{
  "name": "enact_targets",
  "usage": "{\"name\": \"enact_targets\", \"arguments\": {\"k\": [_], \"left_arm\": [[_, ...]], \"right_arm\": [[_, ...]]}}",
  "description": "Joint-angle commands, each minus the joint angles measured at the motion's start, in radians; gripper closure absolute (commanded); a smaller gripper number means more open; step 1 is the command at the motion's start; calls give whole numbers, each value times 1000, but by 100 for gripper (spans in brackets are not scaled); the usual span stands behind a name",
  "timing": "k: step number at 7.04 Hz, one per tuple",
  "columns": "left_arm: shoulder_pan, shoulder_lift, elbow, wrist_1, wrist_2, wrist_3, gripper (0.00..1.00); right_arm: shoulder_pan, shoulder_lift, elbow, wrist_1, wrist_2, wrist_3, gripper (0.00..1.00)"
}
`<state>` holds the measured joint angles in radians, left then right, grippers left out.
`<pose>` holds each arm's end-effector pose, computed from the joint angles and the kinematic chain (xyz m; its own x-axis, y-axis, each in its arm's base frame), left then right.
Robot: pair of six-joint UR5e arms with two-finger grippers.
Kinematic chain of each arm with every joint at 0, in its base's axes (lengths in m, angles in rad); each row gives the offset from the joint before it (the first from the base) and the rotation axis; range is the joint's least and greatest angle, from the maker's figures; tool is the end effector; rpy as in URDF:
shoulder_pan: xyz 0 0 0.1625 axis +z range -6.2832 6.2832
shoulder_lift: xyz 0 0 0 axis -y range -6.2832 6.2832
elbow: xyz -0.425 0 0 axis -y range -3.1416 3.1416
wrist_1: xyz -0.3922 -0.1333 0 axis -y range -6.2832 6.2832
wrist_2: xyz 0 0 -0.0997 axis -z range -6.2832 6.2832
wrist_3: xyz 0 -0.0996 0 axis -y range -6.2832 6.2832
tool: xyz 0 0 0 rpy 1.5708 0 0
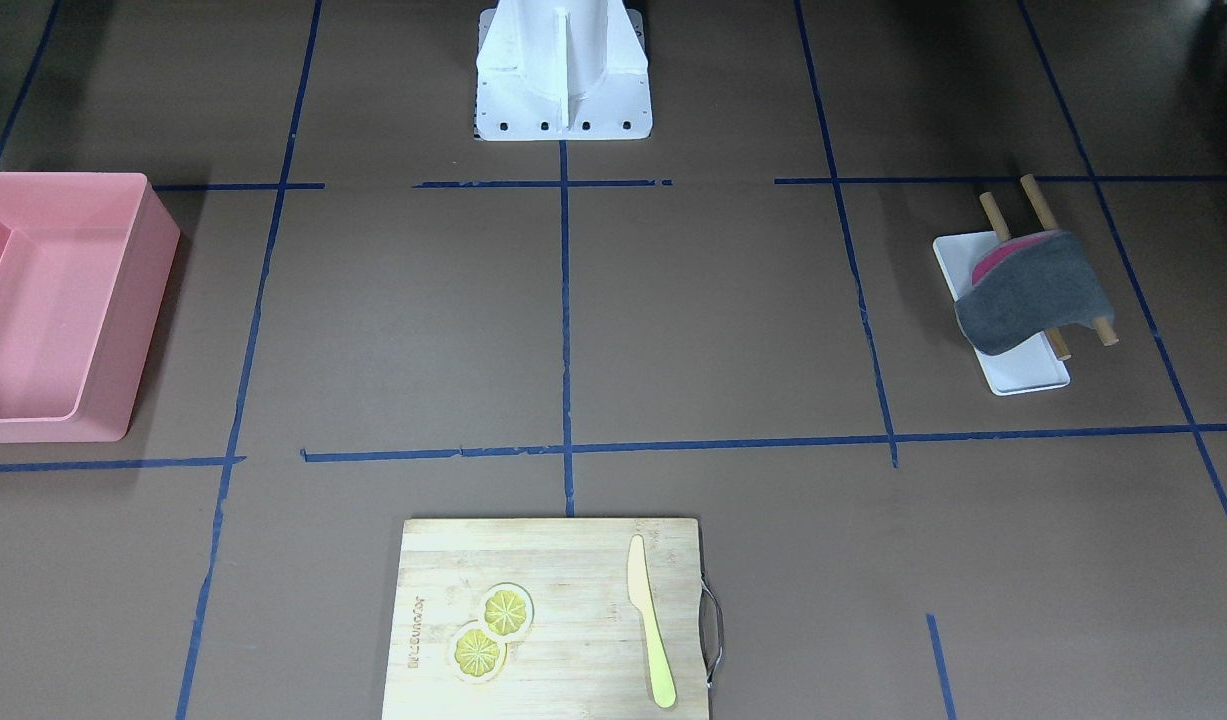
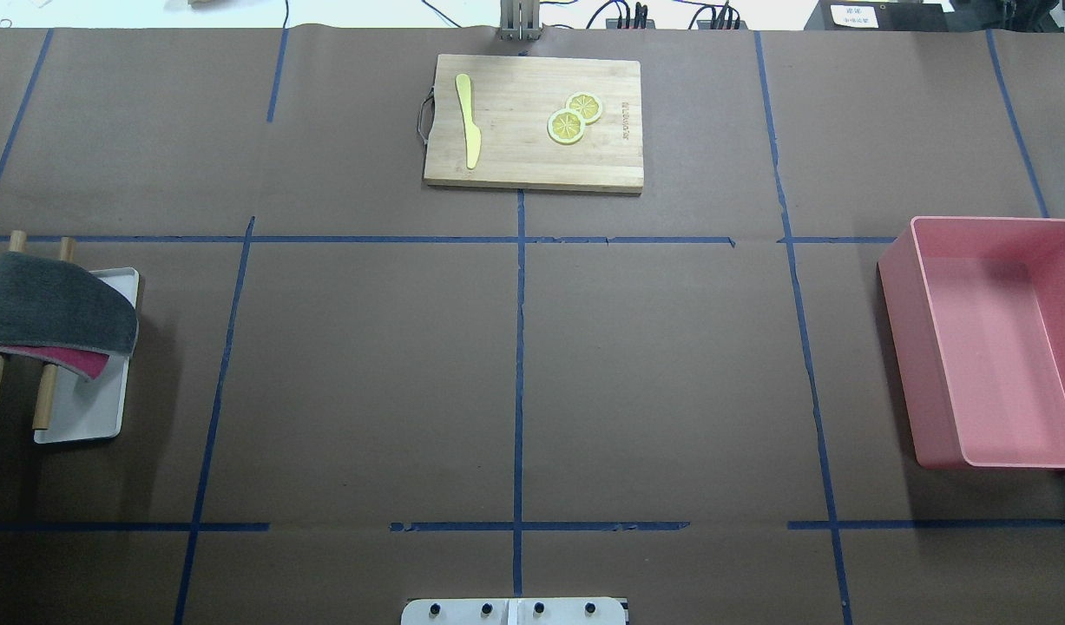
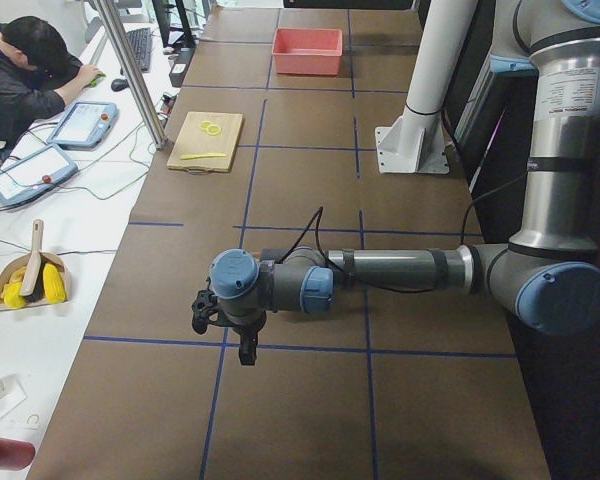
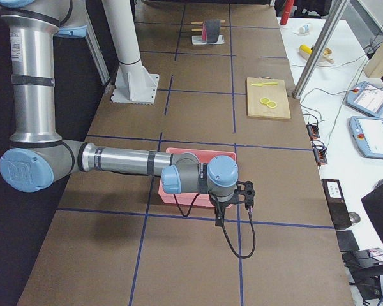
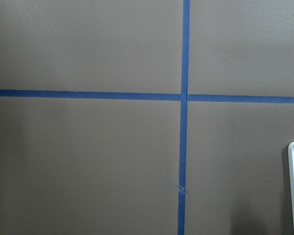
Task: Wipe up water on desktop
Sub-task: 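Lower the left gripper onto the grey towel on the white tray and grasp it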
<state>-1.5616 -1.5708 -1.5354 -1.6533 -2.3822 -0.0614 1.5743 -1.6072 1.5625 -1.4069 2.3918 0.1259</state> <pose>-0.0565 -0.4953 0.6652 0.6874 -0.0209 -0.7260 0.0331 0.9995 0.0026 0.0621 -0.4832 0.6603 0.6760 0.0407 0.7358 -0.0891 0.9957 0.0267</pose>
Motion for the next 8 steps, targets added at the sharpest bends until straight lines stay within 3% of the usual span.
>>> {"name": "enact_targets", "arguments": {"k": [1,8], "left_arm": [[0,0,-2,0,-2,2,0],[8,0,-49,-5,-11,2,0]], "right_arm": [[0,-3,1,8,1,1,0],[0,-3,8,9,15,3,0]]}}
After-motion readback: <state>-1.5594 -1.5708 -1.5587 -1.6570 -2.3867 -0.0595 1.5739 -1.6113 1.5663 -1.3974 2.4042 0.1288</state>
